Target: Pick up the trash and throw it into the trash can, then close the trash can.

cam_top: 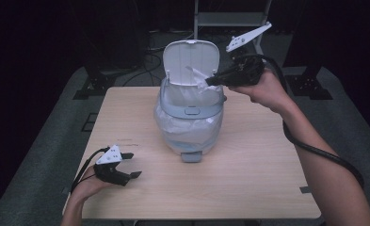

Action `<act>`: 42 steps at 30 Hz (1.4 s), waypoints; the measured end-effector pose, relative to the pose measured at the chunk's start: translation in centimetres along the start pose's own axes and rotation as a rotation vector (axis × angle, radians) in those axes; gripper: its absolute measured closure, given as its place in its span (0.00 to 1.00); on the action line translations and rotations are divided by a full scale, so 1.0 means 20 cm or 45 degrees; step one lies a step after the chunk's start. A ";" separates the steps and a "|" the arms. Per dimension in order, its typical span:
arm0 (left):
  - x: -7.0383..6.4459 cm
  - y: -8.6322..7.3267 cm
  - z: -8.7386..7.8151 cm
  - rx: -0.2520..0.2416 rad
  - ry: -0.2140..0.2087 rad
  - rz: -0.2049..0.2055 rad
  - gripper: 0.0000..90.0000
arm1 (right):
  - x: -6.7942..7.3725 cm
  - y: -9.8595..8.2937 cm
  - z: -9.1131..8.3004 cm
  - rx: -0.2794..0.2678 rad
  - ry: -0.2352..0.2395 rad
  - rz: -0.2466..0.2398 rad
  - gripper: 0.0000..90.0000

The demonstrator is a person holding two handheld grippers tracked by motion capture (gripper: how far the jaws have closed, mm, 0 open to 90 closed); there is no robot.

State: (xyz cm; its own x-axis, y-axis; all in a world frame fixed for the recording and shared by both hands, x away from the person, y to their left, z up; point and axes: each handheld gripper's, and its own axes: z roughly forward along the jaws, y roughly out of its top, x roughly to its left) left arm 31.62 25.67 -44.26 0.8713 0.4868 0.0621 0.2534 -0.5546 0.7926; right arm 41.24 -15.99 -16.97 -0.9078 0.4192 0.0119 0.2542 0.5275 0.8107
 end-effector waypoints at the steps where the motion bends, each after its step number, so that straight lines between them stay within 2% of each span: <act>1: 0.00 0.00 0.00 0.001 -0.001 0.001 0.25 | 0.00 0.01 0.00 0.001 0.001 0.001 0.94; 15: 0.00 -0.01 -0.01 0.003 -0.002 0.001 0.25 | -0.03 0.06 0.15 0.010 0.040 0.005 0.94; 27: 0.00 -0.01 -0.01 0.005 -0.007 -0.001 0.25 | -0.09 0.03 0.26 0.042 0.059 0.036 0.94; 42: -0.01 -0.01 0.00 0.014 -0.010 0.001 0.25 | -0.11 0.03 0.33 0.083 0.059 0.056 0.94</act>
State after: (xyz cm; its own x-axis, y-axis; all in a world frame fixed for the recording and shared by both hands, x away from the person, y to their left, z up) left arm 31.39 25.80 -44.41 0.8748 0.4811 0.0575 0.2577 -0.5625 0.7856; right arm 45.50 -11.79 -20.37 -0.9094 0.4091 0.0752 0.3140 0.5566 0.7692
